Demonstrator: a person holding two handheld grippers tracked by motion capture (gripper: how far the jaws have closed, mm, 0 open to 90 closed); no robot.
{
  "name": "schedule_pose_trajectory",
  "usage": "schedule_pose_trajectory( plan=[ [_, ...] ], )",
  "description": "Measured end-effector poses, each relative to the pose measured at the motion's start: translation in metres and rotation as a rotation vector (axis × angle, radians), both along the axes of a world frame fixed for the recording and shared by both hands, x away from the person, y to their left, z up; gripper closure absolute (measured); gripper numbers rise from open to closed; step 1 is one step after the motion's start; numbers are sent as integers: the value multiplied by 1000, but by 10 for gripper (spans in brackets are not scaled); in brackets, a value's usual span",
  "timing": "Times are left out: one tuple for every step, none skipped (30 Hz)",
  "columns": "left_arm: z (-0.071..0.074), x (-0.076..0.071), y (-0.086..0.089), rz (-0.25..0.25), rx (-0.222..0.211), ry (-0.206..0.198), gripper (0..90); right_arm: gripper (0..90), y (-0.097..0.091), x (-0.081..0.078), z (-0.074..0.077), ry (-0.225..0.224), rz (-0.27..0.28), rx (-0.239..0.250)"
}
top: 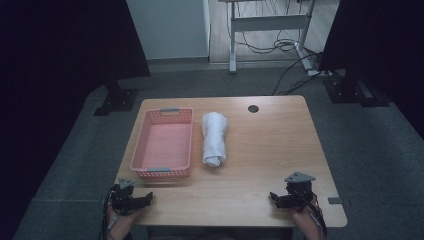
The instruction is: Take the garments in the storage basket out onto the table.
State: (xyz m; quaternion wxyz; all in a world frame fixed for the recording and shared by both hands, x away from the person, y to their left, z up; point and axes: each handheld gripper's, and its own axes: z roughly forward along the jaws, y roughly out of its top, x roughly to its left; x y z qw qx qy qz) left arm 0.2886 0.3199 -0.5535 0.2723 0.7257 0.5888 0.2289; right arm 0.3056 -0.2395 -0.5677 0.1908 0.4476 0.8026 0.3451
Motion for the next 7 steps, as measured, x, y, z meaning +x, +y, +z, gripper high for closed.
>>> schedule_pose_trajectory(
  plan=[
    [0, 0, -1, 1, -1, -1, 47, 0, 0, 0, 0, 0, 0, 0],
    [0, 0, -1, 2, 0, 0, 47, 0, 0, 0, 0, 0, 0, 0],
    [0, 0, -2, 1, 0, -1, 47, 0, 0, 0, 0, 0, 0, 0],
    [0, 0, -2, 0, 0, -1, 46, 0, 0, 0, 0, 0, 0, 0],
    [0, 0, -2, 0, 0, -3, 44, 0, 0, 0, 0, 0, 0, 0],
    [-1, 0, -2, 0, 0, -4, 43, 0, 0, 0, 0, 0, 0, 0],
    [-1, 0, -2, -3, -1, -8, 42, 0, 0, 0, 0, 0, 0, 0]
  ],
)
